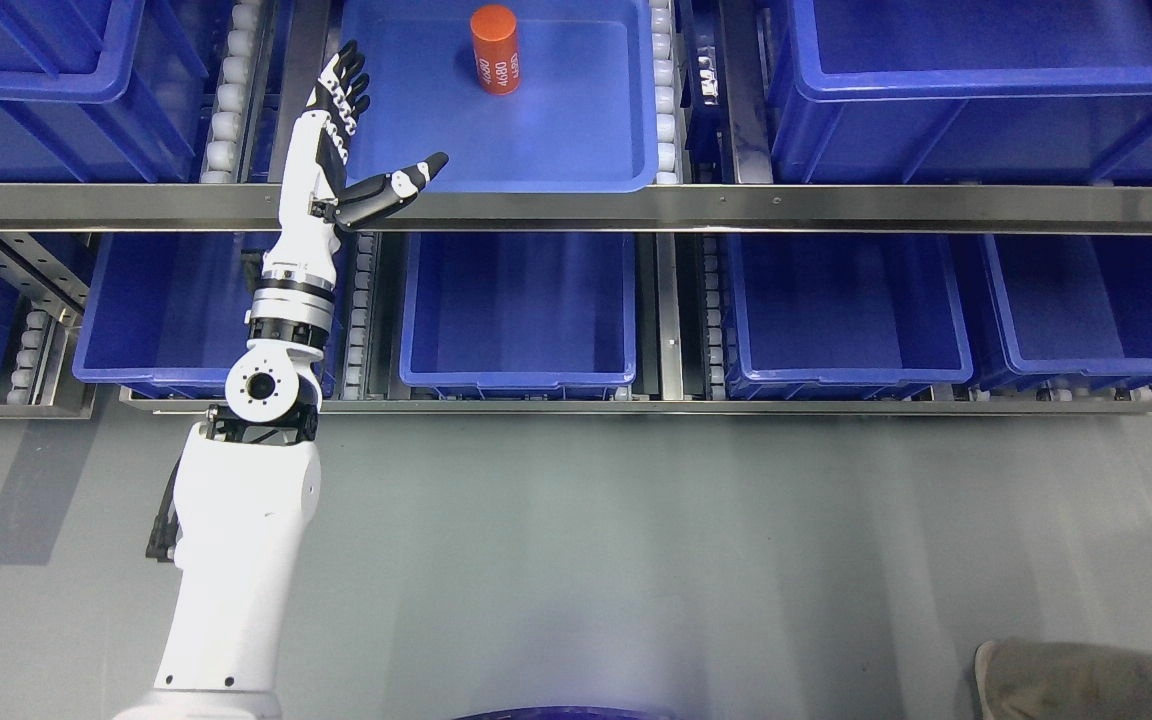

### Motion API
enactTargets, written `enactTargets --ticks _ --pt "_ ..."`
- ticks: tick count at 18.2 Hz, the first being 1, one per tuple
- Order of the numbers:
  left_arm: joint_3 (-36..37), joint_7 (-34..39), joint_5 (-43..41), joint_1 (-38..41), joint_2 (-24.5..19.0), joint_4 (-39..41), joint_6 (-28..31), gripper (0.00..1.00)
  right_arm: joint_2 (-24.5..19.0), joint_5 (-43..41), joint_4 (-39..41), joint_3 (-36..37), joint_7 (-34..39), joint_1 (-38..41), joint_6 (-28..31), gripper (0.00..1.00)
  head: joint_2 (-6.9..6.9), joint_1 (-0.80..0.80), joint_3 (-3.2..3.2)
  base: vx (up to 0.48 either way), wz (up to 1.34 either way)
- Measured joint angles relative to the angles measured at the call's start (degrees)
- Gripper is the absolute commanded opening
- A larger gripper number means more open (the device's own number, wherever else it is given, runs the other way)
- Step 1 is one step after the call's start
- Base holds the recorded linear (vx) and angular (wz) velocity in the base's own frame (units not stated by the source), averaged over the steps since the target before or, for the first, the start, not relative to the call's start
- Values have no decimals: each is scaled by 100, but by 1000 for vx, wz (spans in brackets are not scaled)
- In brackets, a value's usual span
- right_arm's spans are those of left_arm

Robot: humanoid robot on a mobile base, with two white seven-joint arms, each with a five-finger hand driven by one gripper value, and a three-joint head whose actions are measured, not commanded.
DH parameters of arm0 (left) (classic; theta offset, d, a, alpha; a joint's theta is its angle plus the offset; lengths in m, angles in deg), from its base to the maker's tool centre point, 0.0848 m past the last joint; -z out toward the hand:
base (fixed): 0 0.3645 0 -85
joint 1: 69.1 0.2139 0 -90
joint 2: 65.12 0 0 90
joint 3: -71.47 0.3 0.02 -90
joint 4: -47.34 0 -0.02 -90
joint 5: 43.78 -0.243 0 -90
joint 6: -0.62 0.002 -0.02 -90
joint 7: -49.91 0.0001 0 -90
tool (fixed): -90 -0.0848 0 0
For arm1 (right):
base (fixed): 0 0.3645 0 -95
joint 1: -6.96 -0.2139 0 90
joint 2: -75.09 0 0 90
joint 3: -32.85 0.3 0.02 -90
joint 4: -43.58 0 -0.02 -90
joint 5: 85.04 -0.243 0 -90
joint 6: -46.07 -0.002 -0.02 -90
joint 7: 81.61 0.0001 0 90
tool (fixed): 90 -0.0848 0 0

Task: Grab orange capacitor from left shelf to right desk
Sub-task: 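Reach the left hand toward the orange container in the blue bin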

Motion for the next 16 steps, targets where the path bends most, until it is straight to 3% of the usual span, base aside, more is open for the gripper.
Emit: enactTargets --ticks 16 --pt "404 -90 -372 -2037 0 -2502 268 99 0 0 0 0 -6 0 1 100 0 0 0 0 0"
